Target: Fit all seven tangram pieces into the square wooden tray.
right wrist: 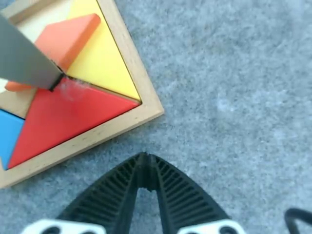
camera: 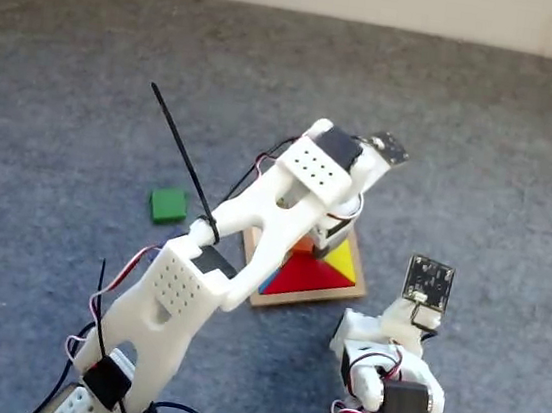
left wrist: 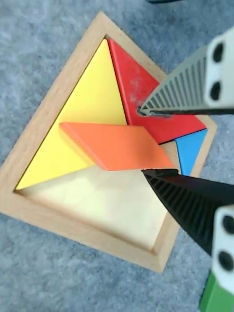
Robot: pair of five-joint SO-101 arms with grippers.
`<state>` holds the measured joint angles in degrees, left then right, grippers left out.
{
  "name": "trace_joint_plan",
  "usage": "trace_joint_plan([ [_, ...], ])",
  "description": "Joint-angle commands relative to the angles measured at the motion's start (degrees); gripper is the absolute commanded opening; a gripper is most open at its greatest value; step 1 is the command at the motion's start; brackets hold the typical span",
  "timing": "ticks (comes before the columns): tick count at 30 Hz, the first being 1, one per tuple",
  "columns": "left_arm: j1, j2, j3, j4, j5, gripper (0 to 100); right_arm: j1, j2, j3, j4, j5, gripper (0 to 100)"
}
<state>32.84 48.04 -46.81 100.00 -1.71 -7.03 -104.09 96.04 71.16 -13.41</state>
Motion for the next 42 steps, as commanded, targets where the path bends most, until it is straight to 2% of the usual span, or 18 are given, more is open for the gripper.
trace_joint_plan([
  [1,1.98,-4.62,-1.19,0.44,0.53,18,0.75,-1.01,7.34,0.31,0.26,0.6],
  [7,3.38,-4.26,-1.01,0.44,2.11,18,0.75,-1.01,7.34,0.31,0.26,0.6],
  [15,1.10,2.24,0.31,-2.81,2.11,19,0.75,-1.01,7.34,0.31,0.26,0.6],
  [21,-2.24,6.02,-3.38,-2.90,2.20,18,0.75,-1.01,7.34,0.31,0.26,0.6],
  [37,-4.70,6.90,-4.35,-3.34,2.29,18,0.75,-1.01,7.34,0.31,0.26,0.6],
  [42,-4.70,8.84,-4.35,-5.89,2.20,18,0.75,-1.01,7.34,0.31,0.26,0.6],
])
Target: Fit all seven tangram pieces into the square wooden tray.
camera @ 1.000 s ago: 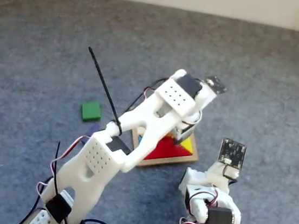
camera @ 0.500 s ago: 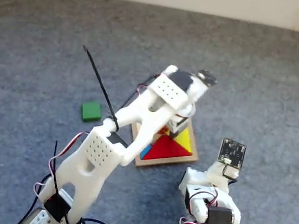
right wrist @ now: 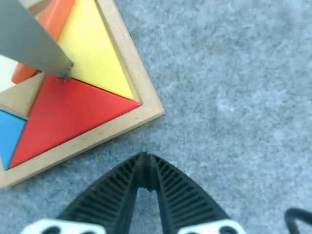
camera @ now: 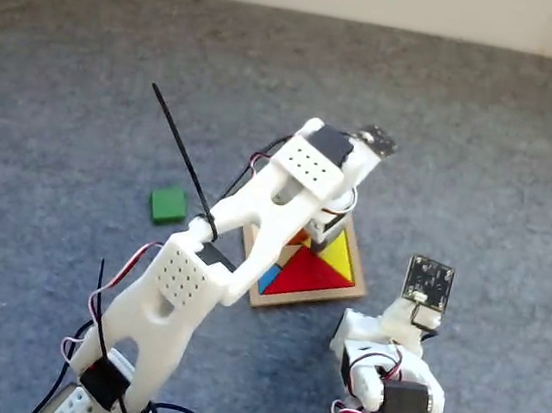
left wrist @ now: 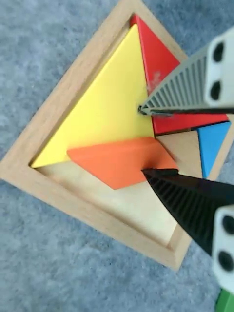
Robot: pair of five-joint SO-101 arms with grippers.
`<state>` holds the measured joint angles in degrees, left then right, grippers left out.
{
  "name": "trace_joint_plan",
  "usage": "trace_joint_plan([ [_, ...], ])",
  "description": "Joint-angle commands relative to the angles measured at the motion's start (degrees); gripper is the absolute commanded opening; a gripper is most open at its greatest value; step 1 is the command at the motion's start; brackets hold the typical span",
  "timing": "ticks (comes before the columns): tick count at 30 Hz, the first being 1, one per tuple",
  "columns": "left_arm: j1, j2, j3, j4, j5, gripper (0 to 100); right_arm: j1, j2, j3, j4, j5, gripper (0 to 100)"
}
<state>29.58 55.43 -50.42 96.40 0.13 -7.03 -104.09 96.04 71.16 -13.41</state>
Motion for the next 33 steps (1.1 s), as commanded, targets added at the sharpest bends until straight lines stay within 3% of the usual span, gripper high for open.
trace_joint_plan([
  [1,-1.27,1.54,-0.75,-2.37,0.35,18,0.75,-1.01,7.34,0.31,0.26,0.6],
  [22,-4.62,1.63,-8.57,-1.14,-2.37,2,0.75,-1.01,7.34,0.31,0.26,0.6],
  [26,-6.02,1.89,-12.00,1.14,-2.46,5,0.75,-1.01,7.34,0.31,0.26,0.6],
  [31,-8.57,1.98,-12.00,1.32,-2.20,22,0.75,-1.01,7.34,0.31,0.26,0.6],
  [33,-9.71,1.80,-12.35,1.14,-2.20,22,0.75,-1.01,7.34,0.31,0.26,0.6],
])
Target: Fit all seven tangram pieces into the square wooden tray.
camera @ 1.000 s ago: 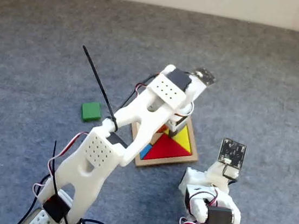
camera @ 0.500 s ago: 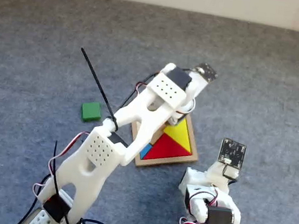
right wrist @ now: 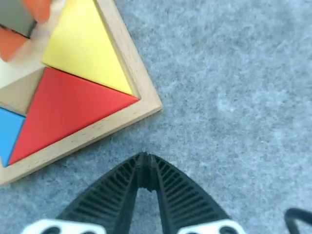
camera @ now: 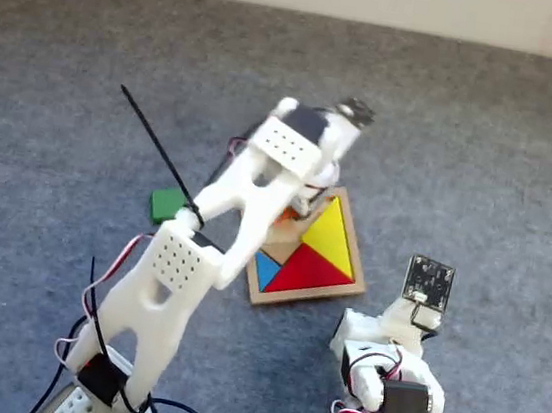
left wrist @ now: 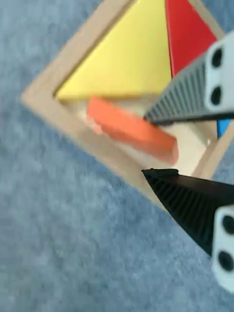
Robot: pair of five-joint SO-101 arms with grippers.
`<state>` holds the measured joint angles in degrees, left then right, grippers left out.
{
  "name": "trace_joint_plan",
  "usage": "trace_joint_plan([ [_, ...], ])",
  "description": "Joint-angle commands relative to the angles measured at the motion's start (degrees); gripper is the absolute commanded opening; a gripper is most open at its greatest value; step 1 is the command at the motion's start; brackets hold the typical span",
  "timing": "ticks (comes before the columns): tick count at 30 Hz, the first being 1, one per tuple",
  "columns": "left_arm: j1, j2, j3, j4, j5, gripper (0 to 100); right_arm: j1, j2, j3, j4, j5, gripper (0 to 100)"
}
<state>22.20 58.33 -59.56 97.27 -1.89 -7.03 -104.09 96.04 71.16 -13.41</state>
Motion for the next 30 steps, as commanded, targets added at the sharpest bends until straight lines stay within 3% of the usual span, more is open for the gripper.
trace_joint_plan([
  [1,-2.86,-1.19,-3.21,0.26,-0.35,22,0.75,-1.01,7.34,0.31,0.26,0.6],
  [24,-5.85,-2.59,-11.65,3.69,2.02,22,0.75,-1.01,7.34,0.31,0.26,0.6],
  [30,-9.45,-4.79,-11.65,3.16,2.20,22,0.75,-1.01,7.34,0.31,0.26,0.6],
])
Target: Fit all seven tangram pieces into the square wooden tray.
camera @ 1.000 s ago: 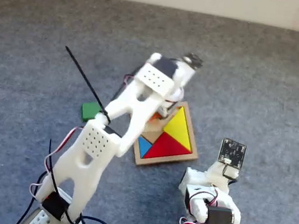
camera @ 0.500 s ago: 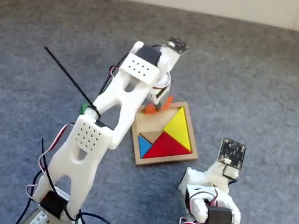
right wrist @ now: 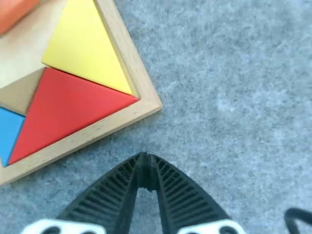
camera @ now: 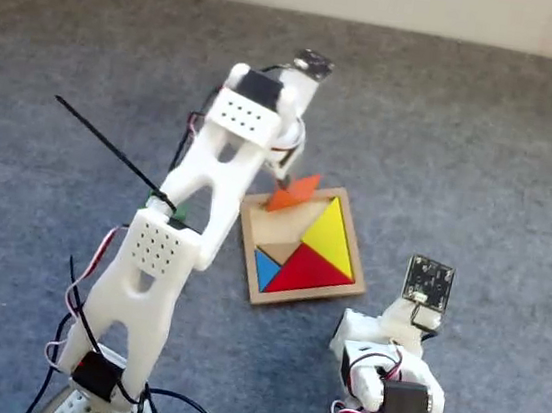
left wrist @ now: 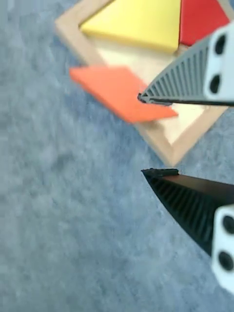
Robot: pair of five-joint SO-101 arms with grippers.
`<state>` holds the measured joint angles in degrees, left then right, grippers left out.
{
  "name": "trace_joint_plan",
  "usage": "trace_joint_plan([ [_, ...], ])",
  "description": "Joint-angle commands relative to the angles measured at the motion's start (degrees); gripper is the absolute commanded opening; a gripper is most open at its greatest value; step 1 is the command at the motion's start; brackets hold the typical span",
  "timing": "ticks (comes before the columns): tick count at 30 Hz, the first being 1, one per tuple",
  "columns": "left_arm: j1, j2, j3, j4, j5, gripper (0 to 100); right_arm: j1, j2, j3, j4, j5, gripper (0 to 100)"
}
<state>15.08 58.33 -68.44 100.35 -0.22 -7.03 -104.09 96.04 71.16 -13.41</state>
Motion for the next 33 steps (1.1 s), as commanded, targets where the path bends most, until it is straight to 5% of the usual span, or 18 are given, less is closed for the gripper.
trace_joint_plan([
  [1,-3.03,-4.70,-2.51,-1.14,0.53,22,0.75,-1.01,7.34,0.31,0.26,0.6],
  [21,-3.03,0.04,-2.42,-4.84,7.12,15,0.75,-1.01,7.34,0.31,0.26,0.6],
  [33,7.08,4.53,-1.54,-3.78,7.12,14,0.75,-1.01,7.34,0.31,0.26,0.6],
])
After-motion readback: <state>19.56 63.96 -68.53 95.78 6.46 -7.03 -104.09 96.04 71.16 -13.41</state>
